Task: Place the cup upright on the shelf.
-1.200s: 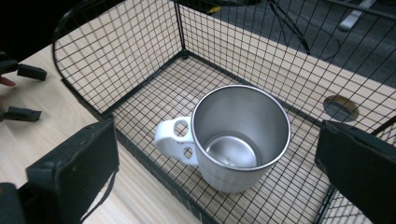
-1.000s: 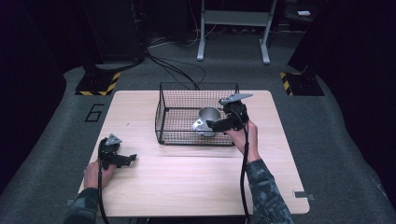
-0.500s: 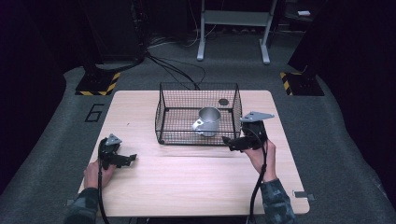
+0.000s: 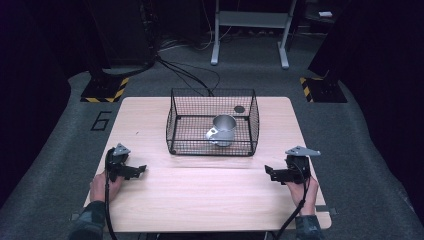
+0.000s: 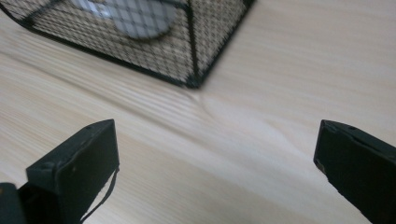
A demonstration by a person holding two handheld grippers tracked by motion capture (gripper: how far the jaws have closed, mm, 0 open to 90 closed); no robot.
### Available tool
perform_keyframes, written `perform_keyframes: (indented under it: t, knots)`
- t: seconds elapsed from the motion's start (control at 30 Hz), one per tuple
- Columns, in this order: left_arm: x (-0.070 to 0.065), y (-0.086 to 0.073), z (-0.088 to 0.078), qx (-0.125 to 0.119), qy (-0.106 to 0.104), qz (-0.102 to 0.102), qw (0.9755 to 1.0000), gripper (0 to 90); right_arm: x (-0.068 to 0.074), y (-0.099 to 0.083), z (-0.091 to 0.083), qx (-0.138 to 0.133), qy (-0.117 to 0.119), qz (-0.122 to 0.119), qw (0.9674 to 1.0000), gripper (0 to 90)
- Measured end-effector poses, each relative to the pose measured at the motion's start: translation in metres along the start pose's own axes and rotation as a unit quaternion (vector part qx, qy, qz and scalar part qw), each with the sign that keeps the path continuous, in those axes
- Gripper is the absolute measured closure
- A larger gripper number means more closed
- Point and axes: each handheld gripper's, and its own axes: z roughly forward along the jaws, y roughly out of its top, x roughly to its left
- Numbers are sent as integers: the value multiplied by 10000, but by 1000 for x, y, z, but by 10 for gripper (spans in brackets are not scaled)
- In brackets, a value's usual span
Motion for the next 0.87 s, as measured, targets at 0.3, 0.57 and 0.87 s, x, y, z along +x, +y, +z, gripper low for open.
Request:
perform_keyframes:
  t: [0.3, 0.57, 0.87]
  knots:
    - [0, 0, 0, -1, 2, -7, 10000, 3, -34, -51, 14, 213, -318, 499, 9980, 0]
    - [0, 0, 0, -1, 5, -9, 10000, 3, -46, -72, 23, 279, -488, 519, 9971, 0]
    - [0, 0, 0, -2, 7, -9, 10000, 3, -35, -76, 22, 418, -851, 286, 9951, 0]
